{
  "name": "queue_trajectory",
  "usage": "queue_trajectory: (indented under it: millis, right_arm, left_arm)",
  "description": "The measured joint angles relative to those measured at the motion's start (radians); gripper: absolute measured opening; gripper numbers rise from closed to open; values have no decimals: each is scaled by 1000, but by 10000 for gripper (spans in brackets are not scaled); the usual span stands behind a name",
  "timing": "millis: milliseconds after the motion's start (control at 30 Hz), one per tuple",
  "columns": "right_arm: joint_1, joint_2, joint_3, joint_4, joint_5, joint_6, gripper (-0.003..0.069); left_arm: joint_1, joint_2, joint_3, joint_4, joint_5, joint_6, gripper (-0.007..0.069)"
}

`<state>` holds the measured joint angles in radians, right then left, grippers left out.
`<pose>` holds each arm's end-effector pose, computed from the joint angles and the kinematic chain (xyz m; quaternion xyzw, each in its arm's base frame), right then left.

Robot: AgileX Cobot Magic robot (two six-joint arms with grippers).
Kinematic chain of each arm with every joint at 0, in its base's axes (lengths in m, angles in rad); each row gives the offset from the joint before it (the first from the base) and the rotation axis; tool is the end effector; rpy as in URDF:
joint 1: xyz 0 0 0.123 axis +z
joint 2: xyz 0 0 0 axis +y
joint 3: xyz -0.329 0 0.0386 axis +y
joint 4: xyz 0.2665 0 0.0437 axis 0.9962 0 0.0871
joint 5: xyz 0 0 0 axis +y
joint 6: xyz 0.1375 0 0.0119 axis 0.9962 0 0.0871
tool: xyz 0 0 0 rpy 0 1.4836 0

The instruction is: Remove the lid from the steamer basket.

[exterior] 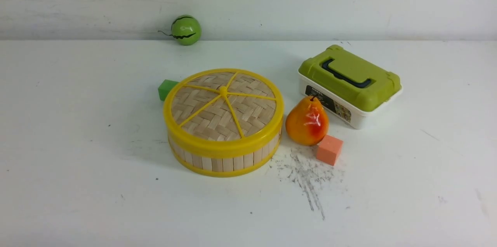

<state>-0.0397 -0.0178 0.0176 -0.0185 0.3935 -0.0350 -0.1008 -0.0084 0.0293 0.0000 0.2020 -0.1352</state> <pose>0.0683 -0.0037 0.1578 -0.0029 0.8066 -0.0300 0.5903 0.0744 -0.0075 0.1782 -0.0130 0.7533 -0.0774 0.6530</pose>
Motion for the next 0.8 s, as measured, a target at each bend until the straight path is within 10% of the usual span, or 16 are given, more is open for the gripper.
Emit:
queue_trajectory:
  millis: [567,800]
  right_arm:
    - [0,0,0,0,0,0,239]
    - [0,0,0,0,0,0,239]
  left_arm:
    - [0,0,0,0,-634,-37,57]
    - [0,0,-23,-7,-847,-313,56]
